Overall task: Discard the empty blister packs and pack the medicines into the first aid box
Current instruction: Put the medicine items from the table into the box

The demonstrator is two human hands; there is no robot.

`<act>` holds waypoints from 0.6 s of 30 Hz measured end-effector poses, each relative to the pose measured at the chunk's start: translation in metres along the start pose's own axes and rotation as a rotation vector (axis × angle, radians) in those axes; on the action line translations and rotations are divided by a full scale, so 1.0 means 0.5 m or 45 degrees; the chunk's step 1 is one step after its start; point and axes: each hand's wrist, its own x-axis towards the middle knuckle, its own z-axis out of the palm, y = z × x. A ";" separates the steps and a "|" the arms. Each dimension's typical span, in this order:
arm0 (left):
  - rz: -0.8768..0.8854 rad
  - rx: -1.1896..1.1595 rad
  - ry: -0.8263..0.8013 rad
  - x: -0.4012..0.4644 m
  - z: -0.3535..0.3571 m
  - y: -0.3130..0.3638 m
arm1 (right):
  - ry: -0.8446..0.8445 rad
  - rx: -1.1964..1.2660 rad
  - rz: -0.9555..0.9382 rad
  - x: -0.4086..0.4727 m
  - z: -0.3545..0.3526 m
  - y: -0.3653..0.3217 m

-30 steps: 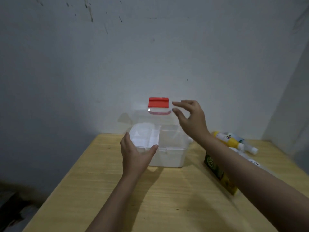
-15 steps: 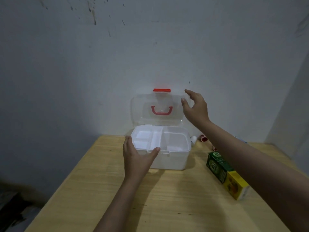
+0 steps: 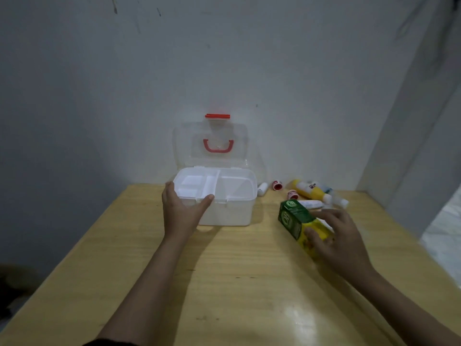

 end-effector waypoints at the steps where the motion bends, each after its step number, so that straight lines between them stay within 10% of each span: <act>1: -0.001 0.007 0.000 -0.001 -0.001 0.001 | -0.004 0.002 0.048 -0.018 0.003 0.009; 18: -0.037 -0.017 -0.057 -0.020 -0.014 0.025 | 0.255 0.747 0.203 0.088 -0.035 -0.083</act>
